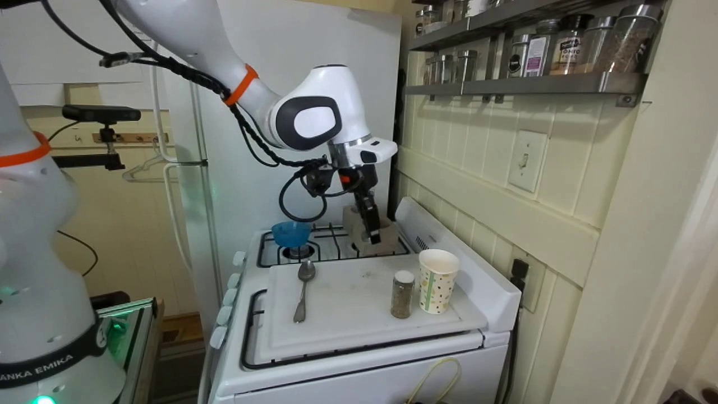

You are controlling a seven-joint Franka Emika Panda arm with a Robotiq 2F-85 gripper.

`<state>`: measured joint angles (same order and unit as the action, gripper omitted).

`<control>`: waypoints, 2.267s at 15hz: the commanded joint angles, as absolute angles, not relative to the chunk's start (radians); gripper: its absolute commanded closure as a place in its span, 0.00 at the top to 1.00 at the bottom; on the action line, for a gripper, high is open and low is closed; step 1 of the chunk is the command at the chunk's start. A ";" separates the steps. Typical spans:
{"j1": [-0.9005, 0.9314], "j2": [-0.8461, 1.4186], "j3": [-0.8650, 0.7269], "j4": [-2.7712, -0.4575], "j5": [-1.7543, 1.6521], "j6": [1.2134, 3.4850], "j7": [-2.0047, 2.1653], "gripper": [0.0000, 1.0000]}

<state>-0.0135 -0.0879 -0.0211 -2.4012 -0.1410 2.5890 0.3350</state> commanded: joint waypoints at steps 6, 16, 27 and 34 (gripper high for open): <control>-0.061 -0.062 -0.089 -2.331 0.114 2.510 0.231 0.24; -0.165 0.040 -0.161 -2.245 -0.142 2.558 0.420 0.24; -0.112 0.073 -0.122 -2.237 -0.015 2.561 0.411 0.24; -0.102 0.082 -0.115 -2.234 0.019 2.546 0.412 0.24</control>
